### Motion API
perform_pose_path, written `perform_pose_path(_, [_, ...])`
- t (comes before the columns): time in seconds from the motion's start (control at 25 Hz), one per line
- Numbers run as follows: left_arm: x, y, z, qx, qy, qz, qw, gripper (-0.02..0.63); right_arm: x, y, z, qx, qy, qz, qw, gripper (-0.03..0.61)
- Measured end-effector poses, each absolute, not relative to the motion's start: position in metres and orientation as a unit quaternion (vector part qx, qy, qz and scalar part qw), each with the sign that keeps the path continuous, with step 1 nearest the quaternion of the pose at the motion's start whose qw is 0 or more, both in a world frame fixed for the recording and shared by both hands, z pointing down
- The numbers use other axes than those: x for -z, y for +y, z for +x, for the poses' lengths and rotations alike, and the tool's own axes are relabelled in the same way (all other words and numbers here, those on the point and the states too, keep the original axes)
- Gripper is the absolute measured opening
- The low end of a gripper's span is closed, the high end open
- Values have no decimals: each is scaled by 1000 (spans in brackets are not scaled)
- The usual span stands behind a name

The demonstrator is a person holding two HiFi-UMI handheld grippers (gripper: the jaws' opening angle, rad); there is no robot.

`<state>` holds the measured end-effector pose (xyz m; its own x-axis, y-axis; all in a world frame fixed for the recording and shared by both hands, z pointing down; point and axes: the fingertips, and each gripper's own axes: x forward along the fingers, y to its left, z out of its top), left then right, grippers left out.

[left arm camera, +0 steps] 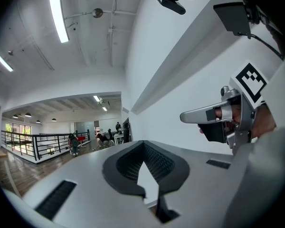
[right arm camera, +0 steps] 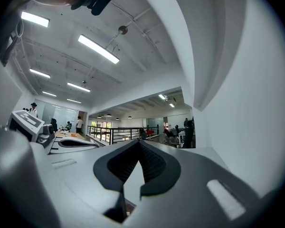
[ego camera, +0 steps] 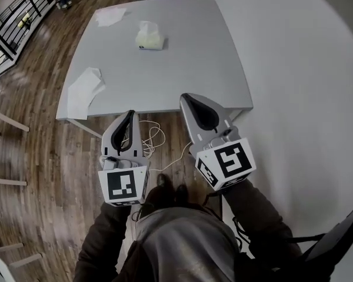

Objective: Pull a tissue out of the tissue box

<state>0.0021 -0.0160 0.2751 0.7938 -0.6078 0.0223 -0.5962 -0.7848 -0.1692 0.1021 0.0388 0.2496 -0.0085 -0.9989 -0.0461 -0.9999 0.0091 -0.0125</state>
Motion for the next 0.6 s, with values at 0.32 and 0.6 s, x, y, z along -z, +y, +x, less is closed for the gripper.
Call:
perform_pose_path(0.32, [-282,-94,47,16,312,-948,65,-2,-261,-41,133,-6,718,-696,7,2])
perform_pose_path(0.6, [-315,-188,111,45,278,-959,42,-2,-297,-140,175,26,717,-696,1,2])
